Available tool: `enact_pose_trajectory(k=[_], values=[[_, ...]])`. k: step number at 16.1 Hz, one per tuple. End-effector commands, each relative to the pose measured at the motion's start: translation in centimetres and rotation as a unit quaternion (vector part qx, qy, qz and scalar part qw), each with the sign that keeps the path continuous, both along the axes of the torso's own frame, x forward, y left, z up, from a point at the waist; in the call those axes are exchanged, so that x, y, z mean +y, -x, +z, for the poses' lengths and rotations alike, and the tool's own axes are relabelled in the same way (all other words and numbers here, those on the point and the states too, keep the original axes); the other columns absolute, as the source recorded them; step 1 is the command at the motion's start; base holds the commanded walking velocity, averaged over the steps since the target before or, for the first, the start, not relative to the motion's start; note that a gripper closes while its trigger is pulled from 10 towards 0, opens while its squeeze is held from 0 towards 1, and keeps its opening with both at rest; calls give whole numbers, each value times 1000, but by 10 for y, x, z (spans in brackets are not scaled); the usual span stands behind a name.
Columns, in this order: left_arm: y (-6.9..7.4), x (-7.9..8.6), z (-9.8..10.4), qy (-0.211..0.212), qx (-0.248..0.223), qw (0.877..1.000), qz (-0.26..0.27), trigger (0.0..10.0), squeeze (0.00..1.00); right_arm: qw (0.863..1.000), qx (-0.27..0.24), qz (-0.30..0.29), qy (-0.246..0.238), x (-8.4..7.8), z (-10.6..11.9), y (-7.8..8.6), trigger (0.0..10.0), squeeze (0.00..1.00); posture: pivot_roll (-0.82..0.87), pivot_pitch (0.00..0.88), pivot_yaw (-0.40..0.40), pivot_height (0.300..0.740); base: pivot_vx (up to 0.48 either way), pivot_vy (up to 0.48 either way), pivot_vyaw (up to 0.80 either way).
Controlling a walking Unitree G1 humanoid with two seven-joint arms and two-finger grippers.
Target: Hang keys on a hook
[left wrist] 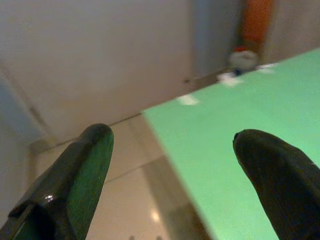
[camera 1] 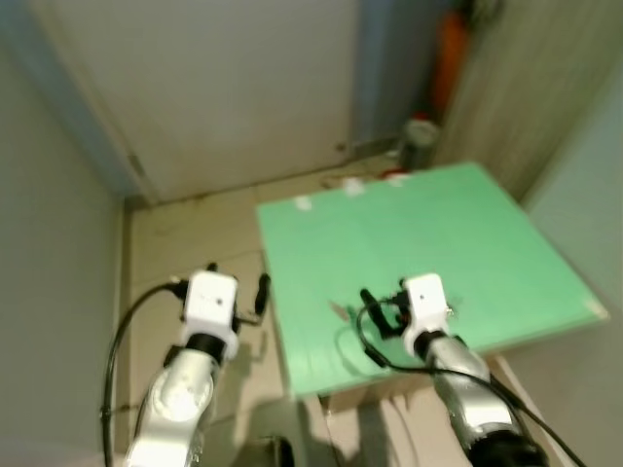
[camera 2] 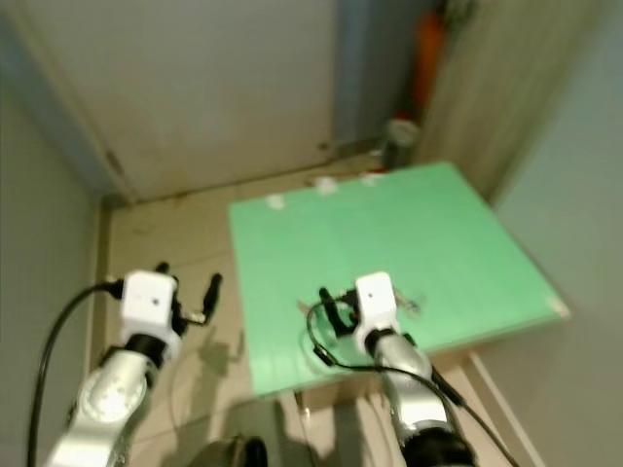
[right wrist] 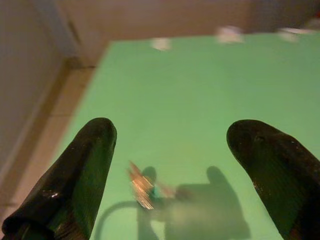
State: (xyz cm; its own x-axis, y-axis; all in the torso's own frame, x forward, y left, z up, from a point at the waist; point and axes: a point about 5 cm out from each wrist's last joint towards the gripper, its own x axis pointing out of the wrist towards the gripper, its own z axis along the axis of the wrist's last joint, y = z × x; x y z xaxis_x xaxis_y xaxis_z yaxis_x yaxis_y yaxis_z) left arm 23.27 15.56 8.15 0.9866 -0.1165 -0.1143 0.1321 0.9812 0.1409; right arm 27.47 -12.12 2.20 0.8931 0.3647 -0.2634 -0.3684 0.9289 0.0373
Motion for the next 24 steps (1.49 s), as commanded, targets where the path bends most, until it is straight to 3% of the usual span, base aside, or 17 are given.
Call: enact_pose_trajectory(k=[1,3,8,11,14,24], values=[[1,0,1,4,3,1000,-1,10000,0,1000,15,-4,12,-5,-7,5,10000,0,9,131,67,740,0,0,0],[3,0,1,3,4,1000,-7,10000,0,1000,20,-4,13,-3,-10,4,10000,0,12,137,71,740,0,0,0],[38,2,7,-3,31,999,-27,10000,0,997,69,-43,18,0,-27,6,10000,0,115,249,117,740,0,0,0],[58,7,9,-9,46,999,-18,10000,0,995,95,-32,0,7,-40,24,10000,0,145,268,117,740,0,0,0],[63,7,11,-10,52,999,-15,10000,0,995,102,-17,10,18,-48,32,10000,0,160,274,112,740,0,0,0],[80,-5,15,6,55,998,12,10000,0,997,37,-43,48,24,-26,-2,10000,0,226,317,62,740,0,0,0]])
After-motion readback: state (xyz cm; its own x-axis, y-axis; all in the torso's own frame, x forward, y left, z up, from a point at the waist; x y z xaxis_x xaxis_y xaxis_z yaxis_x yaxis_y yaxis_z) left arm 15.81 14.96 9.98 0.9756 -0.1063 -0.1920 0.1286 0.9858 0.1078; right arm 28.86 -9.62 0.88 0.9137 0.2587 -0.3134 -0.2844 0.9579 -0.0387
